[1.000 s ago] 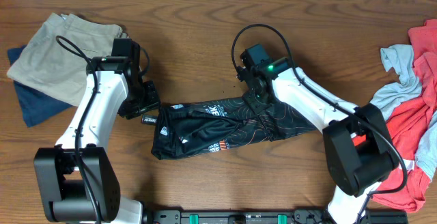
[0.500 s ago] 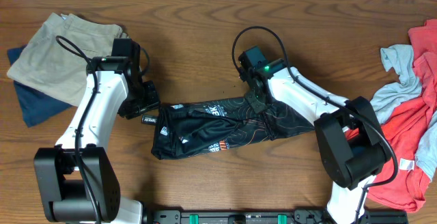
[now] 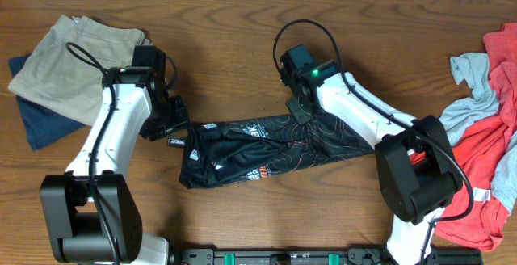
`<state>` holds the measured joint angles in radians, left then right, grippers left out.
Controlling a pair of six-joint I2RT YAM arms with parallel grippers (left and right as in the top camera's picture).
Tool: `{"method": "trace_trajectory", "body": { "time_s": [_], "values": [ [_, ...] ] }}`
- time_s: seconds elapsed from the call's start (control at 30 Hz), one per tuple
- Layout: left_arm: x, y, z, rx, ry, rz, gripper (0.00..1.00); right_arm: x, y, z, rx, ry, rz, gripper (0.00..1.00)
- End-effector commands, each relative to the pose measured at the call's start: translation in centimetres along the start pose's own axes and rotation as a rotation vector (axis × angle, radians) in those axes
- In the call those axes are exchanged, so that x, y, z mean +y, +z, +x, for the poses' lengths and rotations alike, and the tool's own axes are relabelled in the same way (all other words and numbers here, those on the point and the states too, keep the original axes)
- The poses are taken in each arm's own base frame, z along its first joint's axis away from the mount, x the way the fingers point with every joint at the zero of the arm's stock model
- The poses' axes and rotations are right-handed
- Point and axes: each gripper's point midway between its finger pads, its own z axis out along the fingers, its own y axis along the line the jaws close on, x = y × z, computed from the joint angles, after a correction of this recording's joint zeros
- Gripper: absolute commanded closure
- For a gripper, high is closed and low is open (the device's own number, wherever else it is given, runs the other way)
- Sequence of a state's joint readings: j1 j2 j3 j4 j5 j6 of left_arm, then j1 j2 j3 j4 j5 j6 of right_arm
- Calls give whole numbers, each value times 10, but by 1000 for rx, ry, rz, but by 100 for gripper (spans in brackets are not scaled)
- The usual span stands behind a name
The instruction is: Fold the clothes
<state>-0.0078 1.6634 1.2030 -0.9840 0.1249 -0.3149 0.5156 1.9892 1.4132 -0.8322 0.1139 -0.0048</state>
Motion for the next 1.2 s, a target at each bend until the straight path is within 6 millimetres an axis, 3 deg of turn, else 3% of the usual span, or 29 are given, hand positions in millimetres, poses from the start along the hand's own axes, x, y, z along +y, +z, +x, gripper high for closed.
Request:
{"method": "trace_trajectory", "body": {
  "time_s": [0.0, 0.1, 0.17, 0.27, 0.53, 0.73, 0.87, 1.0, 1.17],
  "values": [
    [2, 1, 2, 4, -3, -3, 52, 12, -5, -5, -14, 7, -63, 78],
    [2, 1, 2, 4, -3, -3, 51, 14, -5, 1, 12, -12, -74, 71],
    [2, 1, 2, 5, -3, -4, 40, 14, -5, 6, 32, -22, -73, 63],
    [2, 1, 2, 5, -3, -3, 30, 11, -12, 10, 54, -11, -68, 56],
    [3, 2, 4, 15, -4, -7, 15, -11, -50, -9, -22, 48, -44, 46],
    [5, 13, 15, 57, 0, -12, 7, -19, -51, -6, -18, 83, -41, 44],
    [-8, 30, 31, 125, 54, 86, 6, -27, -51, -3, -5, 146, -21, 43],
    [-4, 51, 43, 159, 55, 88, 6, -36, -50, 2, 13, 185, -5, 43],
    [-15, 65, 59, 213, 105, 187, 6, -44, -50, 9, 37, 206, 4, 44]
  ]
}}
